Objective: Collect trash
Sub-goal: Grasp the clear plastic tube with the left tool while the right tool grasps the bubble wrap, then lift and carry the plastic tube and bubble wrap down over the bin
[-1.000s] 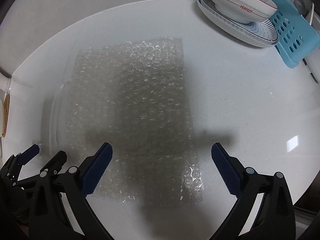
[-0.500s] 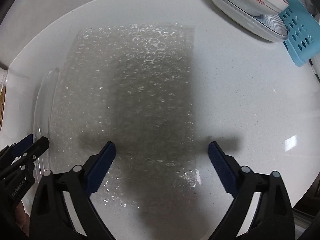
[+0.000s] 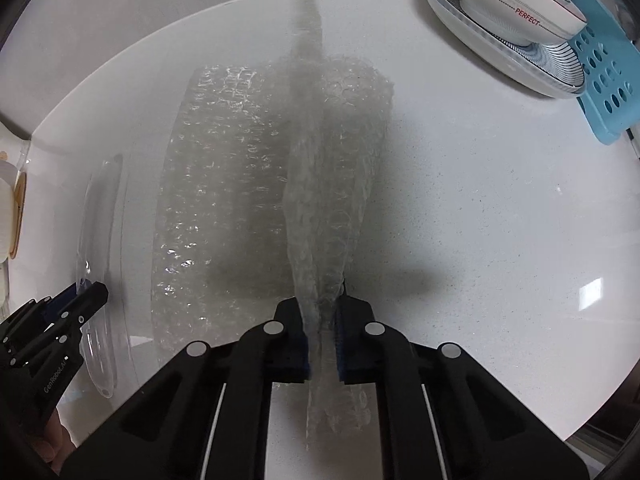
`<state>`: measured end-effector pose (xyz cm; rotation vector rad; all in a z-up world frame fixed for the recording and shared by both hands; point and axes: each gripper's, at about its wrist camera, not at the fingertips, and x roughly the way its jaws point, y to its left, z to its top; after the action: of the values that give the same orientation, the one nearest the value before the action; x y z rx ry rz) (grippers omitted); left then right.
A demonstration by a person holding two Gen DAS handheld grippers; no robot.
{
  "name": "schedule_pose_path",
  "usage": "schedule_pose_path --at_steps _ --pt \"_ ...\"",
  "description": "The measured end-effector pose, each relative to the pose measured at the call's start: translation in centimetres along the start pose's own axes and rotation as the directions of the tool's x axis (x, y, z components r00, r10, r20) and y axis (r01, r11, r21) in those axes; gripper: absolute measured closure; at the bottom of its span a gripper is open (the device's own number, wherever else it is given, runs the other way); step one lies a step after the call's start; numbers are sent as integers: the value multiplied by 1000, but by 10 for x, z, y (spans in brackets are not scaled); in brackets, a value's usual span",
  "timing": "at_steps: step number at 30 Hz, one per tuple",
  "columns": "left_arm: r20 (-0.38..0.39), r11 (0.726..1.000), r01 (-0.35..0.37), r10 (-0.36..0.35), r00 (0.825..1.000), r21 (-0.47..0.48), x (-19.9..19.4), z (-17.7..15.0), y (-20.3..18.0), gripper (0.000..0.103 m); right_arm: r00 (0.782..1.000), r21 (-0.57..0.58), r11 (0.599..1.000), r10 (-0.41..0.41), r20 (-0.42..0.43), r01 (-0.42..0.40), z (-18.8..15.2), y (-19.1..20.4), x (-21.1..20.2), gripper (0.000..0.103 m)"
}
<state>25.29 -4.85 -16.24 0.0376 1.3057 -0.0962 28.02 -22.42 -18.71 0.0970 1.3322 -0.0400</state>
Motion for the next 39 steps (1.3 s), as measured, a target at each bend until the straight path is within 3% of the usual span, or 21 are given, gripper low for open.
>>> schedule_pose_path --at_steps 18,27,28,39 --pt "96 1000 5 -6 995 2 -56 -22 3 78 994 26 999 30 110 -33 -24 -22 -45 96" --pt "119 1000 11 -11 993 2 -80 -36 0 78 982 26 998 45 184 -51 -34 -21 -87 96" --pt "122 1000 11 -12 992 5 -83 -38 -1 78 981 25 998 48 190 -54 -43 -36 -97 96" --pt "173 1000 14 -17 985 14 -122 -64 1 78 966 4 998 58 254 -61 -70 -49 -127 96"
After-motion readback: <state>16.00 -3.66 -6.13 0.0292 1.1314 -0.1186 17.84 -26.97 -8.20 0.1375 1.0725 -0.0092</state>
